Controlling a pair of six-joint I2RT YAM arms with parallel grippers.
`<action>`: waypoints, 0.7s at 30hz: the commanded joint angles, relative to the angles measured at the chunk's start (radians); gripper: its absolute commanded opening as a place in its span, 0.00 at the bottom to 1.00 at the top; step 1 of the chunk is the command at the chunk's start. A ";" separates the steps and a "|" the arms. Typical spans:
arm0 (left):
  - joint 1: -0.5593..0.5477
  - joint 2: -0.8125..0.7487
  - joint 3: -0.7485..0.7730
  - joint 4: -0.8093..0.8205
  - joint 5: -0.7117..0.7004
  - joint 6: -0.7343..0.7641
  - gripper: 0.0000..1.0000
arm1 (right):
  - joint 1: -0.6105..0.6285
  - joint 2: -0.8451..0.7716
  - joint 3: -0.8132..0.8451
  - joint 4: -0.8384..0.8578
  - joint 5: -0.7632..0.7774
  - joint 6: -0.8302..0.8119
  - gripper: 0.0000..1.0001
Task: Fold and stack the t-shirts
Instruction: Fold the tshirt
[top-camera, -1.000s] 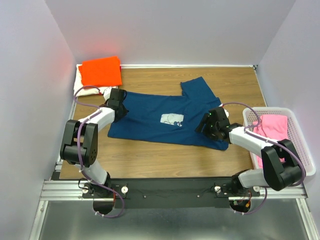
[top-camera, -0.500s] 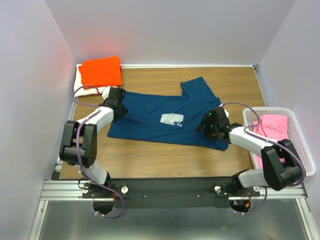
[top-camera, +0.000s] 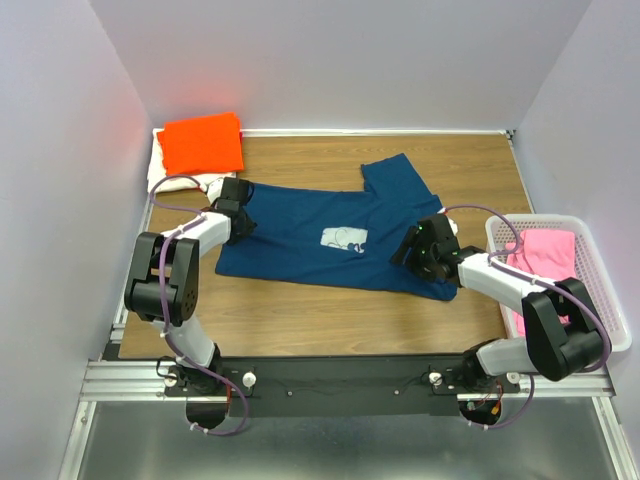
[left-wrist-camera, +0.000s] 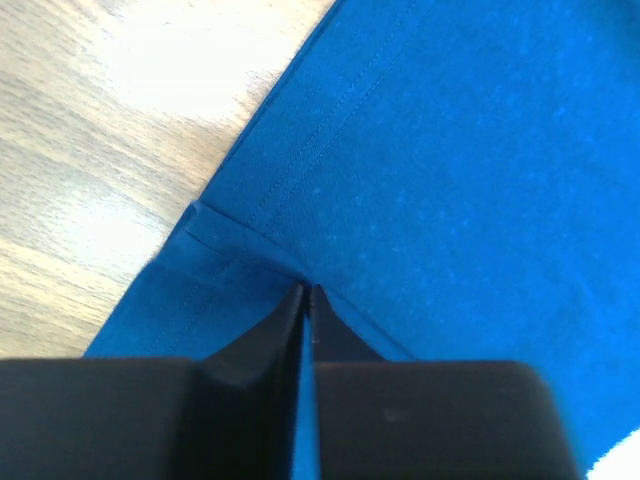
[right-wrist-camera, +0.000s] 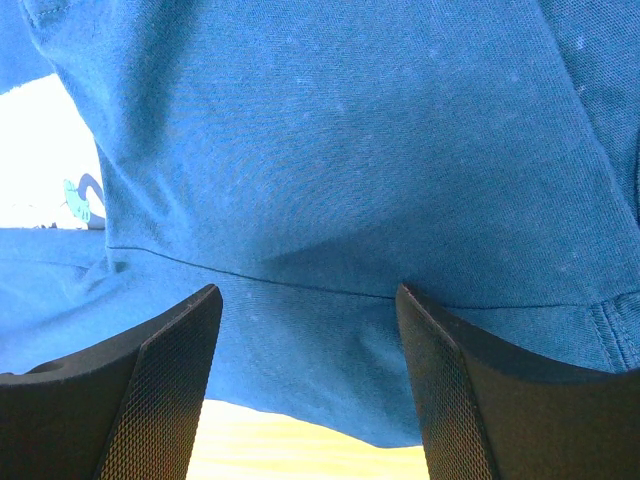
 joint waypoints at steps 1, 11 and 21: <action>0.003 0.015 0.033 -0.001 0.003 0.001 0.00 | 0.006 0.032 -0.037 -0.038 0.049 -0.001 0.78; 0.016 -0.041 0.061 -0.024 -0.003 0.023 0.00 | 0.006 0.032 -0.065 -0.041 0.060 0.019 0.78; 0.059 -0.064 0.047 -0.026 0.007 0.044 0.00 | 0.005 0.027 -0.086 -0.052 0.093 0.036 0.78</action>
